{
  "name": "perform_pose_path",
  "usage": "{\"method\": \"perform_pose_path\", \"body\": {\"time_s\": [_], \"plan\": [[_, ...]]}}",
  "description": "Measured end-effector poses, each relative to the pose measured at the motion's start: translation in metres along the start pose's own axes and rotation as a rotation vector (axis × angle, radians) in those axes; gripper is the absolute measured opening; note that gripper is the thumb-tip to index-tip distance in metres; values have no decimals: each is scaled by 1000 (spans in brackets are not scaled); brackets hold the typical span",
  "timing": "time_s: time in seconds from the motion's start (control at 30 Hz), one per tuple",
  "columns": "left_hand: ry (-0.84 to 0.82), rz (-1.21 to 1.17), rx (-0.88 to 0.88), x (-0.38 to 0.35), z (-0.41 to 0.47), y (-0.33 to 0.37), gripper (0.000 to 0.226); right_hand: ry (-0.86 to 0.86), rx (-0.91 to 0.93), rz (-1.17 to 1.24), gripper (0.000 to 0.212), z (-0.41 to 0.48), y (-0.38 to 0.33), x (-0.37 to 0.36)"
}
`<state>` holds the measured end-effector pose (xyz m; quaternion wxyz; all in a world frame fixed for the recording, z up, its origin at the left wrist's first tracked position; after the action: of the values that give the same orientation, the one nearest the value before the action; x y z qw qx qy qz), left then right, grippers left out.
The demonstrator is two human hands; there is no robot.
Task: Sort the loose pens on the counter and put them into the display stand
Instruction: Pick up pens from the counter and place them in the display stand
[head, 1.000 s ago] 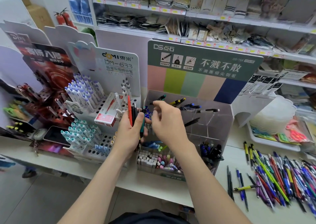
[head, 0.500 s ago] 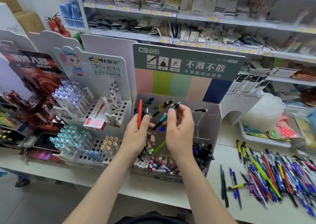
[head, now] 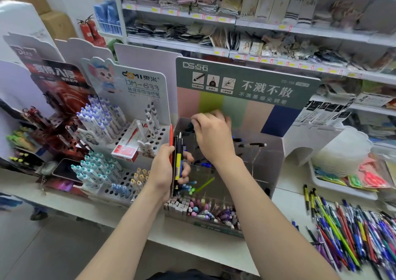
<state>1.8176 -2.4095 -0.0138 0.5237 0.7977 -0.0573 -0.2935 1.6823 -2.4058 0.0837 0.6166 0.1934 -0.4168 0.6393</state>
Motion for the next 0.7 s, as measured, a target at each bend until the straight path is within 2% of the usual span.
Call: {"method": "perform_pose_path", "body": {"time_s": [0.07, 0.13, 0.2, 0.27, 0.37, 0.47, 0.6, 0.7], "plan": [[-19, -23, 1, -2, -1, 1, 27, 66, -3, 11, 19, -9, 0, 15], [-28, -10, -16, -6, -4, 4, 24, 115, -83, 189, 21, -25, 3, 33], [-43, 63, -48, -13, -6, 7, 22, 32, -281, 453, 21, -44, 10, 37], [-74, 160, -65, -25, -8, 6, 19, -140, -482, 668, 17, -65, 14, 25], [-108, 266, -59, -39, -8, -3, 11, -240, -628, 885, 16, -92, 25, 18], [-153, 341, -65, -52, -9, -16, 14, -164, -686, 812, 23, -103, 47, 25], [-103, 402, -115, -56, -8, -22, 17, 140, -700, 844, 18, -110, 64, 50], [-12, 400, -155, -49, -7, -18, 17, 145, -600, 846, 30, -97, 66, 58]]}}
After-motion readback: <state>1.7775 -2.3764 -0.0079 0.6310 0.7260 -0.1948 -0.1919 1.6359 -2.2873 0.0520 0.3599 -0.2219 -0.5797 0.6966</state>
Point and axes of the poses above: each hand's wrist, its own z-axis towards the middle knuckle, its own x-axis out of the back of the hand, y = z × x, the point moved 9 cm from there along z, towards the middle knuckle, and after that the axes turned 1 degree about z, right-handed, at the moved point
